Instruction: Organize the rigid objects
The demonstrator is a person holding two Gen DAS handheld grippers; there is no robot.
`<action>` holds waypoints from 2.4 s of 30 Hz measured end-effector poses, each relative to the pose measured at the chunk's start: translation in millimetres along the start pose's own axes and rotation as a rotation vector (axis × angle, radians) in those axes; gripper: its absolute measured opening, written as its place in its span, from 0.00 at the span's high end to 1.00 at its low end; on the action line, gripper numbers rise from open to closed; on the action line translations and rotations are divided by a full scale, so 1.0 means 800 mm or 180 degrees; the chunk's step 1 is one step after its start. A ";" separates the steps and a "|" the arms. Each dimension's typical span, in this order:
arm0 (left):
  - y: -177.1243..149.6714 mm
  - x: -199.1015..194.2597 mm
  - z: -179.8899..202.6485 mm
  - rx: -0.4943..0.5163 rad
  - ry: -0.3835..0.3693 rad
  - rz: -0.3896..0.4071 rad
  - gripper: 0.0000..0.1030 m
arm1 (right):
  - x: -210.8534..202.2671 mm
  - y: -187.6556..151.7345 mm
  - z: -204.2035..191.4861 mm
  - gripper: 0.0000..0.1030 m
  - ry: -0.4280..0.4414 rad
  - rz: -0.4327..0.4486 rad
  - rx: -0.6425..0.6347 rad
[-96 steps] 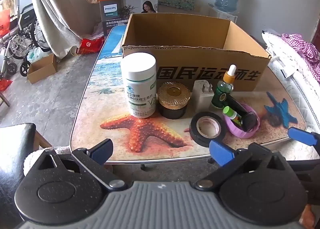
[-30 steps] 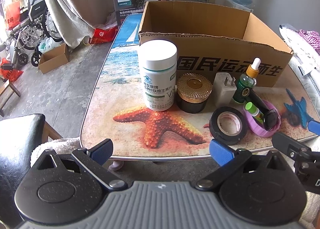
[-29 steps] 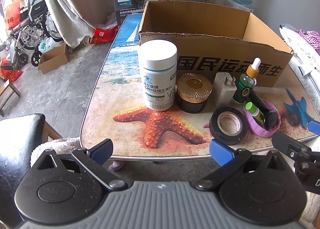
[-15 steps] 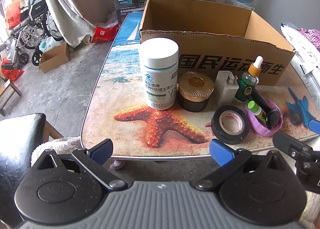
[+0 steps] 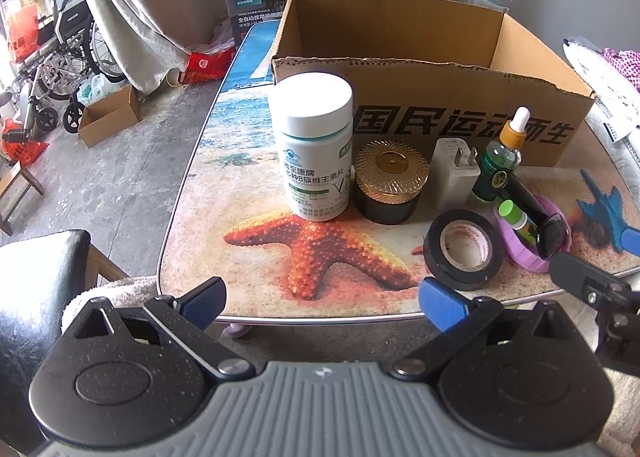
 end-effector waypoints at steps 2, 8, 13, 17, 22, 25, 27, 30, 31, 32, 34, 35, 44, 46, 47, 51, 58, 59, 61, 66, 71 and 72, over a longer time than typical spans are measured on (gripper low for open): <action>0.002 0.001 0.003 0.0019 -0.0020 0.0023 0.00 | 0.002 0.003 0.006 0.01 -0.0013 0.0031 0.0001; 0.010 0.000 0.021 0.0098 -0.0282 0.0216 0.00 | 0.004 0.012 0.032 0.01 -0.0086 0.0190 0.0064; 0.014 0.001 0.045 0.0214 -0.0699 0.0381 0.00 | 0.001 0.013 0.067 0.01 -0.0047 0.0306 0.0413; 0.013 0.001 0.066 0.0271 -0.1040 0.0510 0.03 | -0.003 0.011 0.097 0.01 0.0039 0.0371 0.0830; 0.020 0.007 0.105 0.0508 -0.1406 0.0527 0.15 | 0.003 0.003 0.124 0.01 0.0266 0.0352 0.1425; 0.021 0.010 0.130 0.0684 -0.1534 0.0526 0.30 | 0.016 -0.005 0.134 0.11 0.0435 0.0221 0.1829; 0.019 0.017 0.143 0.0775 -0.1582 0.0457 0.44 | 0.027 -0.012 0.138 0.24 0.0550 0.0103 0.2088; 0.018 0.028 0.159 0.0800 -0.1654 0.0333 0.56 | 0.042 -0.024 0.144 0.43 0.0711 -0.0081 0.2454; 0.017 0.030 0.163 0.0804 -0.1678 0.0287 0.60 | 0.046 -0.028 0.146 0.46 0.0745 -0.0140 0.2553; 0.016 0.034 0.167 0.0809 -0.1678 0.0242 0.64 | 0.049 -0.031 0.147 0.50 0.0758 -0.0192 0.2619; 0.015 0.039 0.172 0.0816 -0.1671 0.0180 0.70 | 0.055 -0.036 0.147 0.53 0.0757 -0.0254 0.2664; 0.015 0.043 0.175 0.0819 -0.1670 0.0147 0.72 | 0.057 -0.037 0.147 0.55 0.0761 -0.0272 0.2684; 0.016 0.053 0.178 0.0691 -0.1674 0.0015 0.70 | 0.070 -0.043 0.149 0.58 0.0814 -0.0349 0.2787; 0.015 0.052 0.178 0.0700 -0.1693 -0.0002 0.70 | 0.070 -0.043 0.151 0.58 0.0814 -0.0350 0.2812; 0.014 0.051 0.180 0.0728 -0.1692 0.0019 0.72 | 0.071 -0.043 0.151 0.58 0.0812 -0.0351 0.2820; 0.007 0.038 0.189 0.0952 -0.1693 0.0213 0.83 | 0.069 -0.043 0.152 0.58 0.0806 -0.0372 0.2835; -0.001 0.029 0.206 0.1244 -0.1706 0.0333 0.84 | 0.062 -0.041 0.151 0.59 0.0746 -0.0395 0.2737; 0.000 0.029 0.207 0.1231 -0.1719 0.0321 0.84 | 0.062 -0.041 0.151 0.60 0.0732 -0.0402 0.2736; 0.001 0.032 0.207 0.1203 -0.1729 0.0295 0.83 | 0.062 -0.041 0.152 0.63 0.0698 -0.0410 0.2729; 0.004 0.040 0.210 0.1127 -0.1775 0.0255 0.81 | 0.065 -0.039 0.154 0.69 0.0583 -0.0444 0.2697; 0.002 0.035 0.212 0.1178 -0.1735 0.0373 0.83 | 0.068 -0.039 0.158 0.77 0.0538 -0.0457 0.2695; 0.002 0.033 0.212 0.1190 -0.1732 0.0403 0.83 | 0.067 -0.039 0.159 0.77 0.0547 -0.0447 0.2721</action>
Point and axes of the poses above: each gripper's, at about its wrist camera, not at the fingertips, and x roughly the way its jaws point, z to its right, y to its top, the point moved 3 cm from there along x, roughly the way its jaws point, and after that the axes turned 15 degrees about z, right-handed, at the moved point
